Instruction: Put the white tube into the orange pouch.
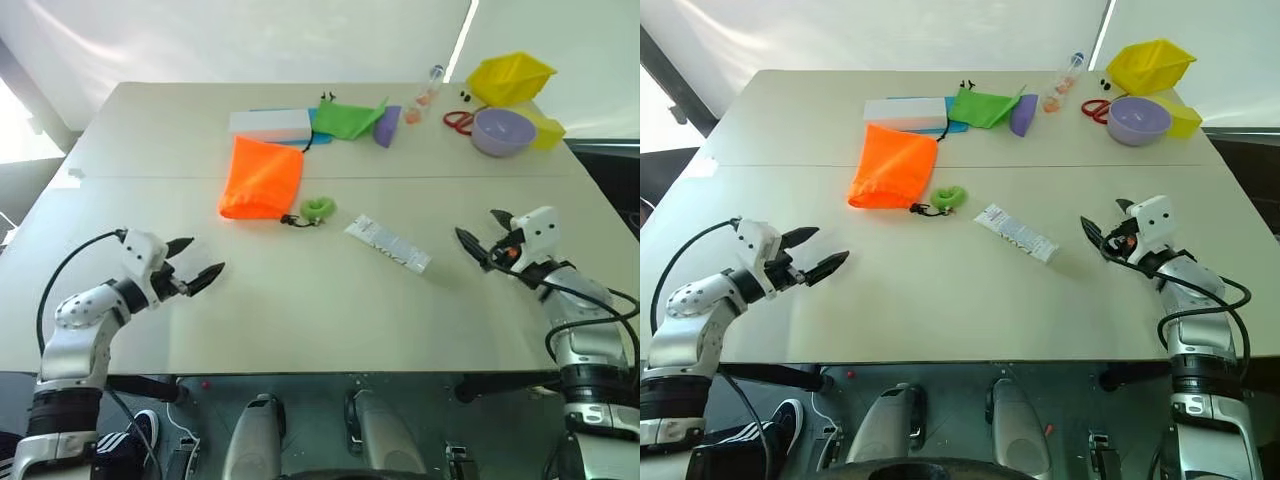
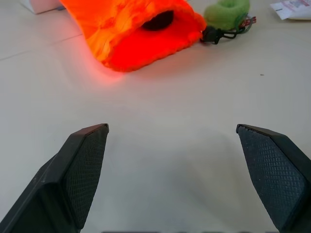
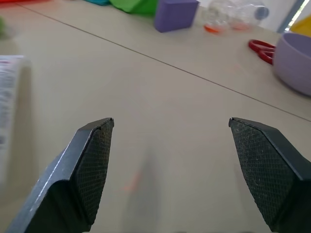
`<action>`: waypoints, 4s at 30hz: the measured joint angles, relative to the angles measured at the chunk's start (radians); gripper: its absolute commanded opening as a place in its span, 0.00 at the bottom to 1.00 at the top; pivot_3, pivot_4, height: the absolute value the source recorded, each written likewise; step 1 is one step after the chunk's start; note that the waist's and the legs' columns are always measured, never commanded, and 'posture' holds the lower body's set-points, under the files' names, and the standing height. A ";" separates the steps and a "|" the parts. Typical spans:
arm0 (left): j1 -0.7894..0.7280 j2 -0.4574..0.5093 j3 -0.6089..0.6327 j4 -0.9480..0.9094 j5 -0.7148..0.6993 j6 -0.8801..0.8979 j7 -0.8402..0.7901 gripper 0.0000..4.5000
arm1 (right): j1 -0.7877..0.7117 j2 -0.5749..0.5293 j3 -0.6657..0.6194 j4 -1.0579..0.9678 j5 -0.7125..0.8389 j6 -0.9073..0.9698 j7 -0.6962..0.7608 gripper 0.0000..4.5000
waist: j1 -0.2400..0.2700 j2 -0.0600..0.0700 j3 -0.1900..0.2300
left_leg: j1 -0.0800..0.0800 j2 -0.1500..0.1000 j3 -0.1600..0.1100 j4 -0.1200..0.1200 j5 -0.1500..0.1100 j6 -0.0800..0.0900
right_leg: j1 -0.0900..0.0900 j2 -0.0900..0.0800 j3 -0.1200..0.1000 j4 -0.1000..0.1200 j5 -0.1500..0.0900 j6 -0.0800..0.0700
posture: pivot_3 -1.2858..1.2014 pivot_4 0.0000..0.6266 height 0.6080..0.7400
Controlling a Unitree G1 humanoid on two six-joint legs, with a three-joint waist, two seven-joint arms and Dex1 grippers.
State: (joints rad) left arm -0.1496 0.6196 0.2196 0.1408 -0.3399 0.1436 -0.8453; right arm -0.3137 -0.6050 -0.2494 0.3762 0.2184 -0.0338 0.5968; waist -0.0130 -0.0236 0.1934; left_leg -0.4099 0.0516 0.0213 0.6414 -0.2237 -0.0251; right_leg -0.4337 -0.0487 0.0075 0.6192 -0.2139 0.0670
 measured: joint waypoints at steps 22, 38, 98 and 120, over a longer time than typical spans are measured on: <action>-0.060 0.004 0.009 0.088 0.023 -0.094 0.020 1.00 | 0.002 0.007 0.005 0.015 -0.005 -0.040 0.005 0.88 | -0.003 0.000 0.000 | 0.001 0.000 0.001 0.000 0.000 0.000 | 0.000 0.001 0.002 0.000 0.000 0.000 | 0.52 0.24 1.00; -0.410 -0.040 -0.179 0.409 0.335 -0.456 0.175 1.00 | 0.204 -0.008 0.219 -0.592 0.126 0.168 0.263 0.88 | 0.000 0.000 0.000 | 0.001 0.000 0.002 0.004 0.000 0.000 | 0.002 0.001 0.002 -0.001 0.001 0.005 | 0.52 0.24 1.00; -0.261 0.034 -0.286 -0.048 0.332 0.016 0.059 0.01 | 0.103 -0.002 0.188 -0.481 0.044 0.362 0.080 0.89 | -0.001 0.000 0.000 | 0.000 0.000 0.003 0.003 0.000 0.000 | -0.001 0.002 0.006 -0.002 0.004 0.006 | 0.52 0.24 1.00; -0.281 0.021 -0.316 0.015 0.396 -0.153 0.089 0.00 | 0.059 -0.041 0.200 -0.416 0.070 0.616 0.148 0.77 | 0.001 0.000 0.000 | -0.001 0.000 0.004 0.003 0.000 0.000 | -0.001 0.001 0.006 -0.003 0.004 0.006 | 0.52 0.24 1.00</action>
State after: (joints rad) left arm -0.4305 0.6409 -0.0964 0.1558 0.0562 -0.0096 -0.7562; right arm -0.2551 -0.6458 -0.0490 -0.0399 0.2883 0.5819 0.7445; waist -0.0125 -0.0236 0.1935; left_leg -0.4113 0.0514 0.0258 0.6443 -0.2239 -0.0247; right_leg -0.4344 -0.0476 0.0136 0.6162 -0.2101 0.0730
